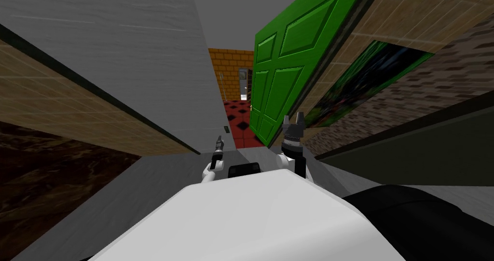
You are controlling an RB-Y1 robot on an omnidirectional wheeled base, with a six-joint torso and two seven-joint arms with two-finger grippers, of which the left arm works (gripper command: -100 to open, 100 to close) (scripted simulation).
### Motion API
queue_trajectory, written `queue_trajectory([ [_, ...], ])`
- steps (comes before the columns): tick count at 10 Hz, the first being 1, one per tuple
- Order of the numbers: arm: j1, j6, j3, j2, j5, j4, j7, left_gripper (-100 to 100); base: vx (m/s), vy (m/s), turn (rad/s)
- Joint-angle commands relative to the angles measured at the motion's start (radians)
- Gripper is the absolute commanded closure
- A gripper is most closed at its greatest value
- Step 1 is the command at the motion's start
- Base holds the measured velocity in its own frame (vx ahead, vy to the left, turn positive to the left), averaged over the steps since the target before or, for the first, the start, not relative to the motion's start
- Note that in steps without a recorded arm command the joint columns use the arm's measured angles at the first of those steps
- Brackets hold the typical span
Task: Push the door open
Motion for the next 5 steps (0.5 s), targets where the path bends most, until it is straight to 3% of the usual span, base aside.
queue_trajectory([
  [1, -0.012, -0.005, 0.001, -0.005, 0.002, 0.031, -0.002, -100, 0.034, 0.068, -0.073],
  [5, -0.039, -0.014, 0.001, -0.02, 0.005, 0.104, -0.005, -100, 0.041, 0.064, -0.091],
])
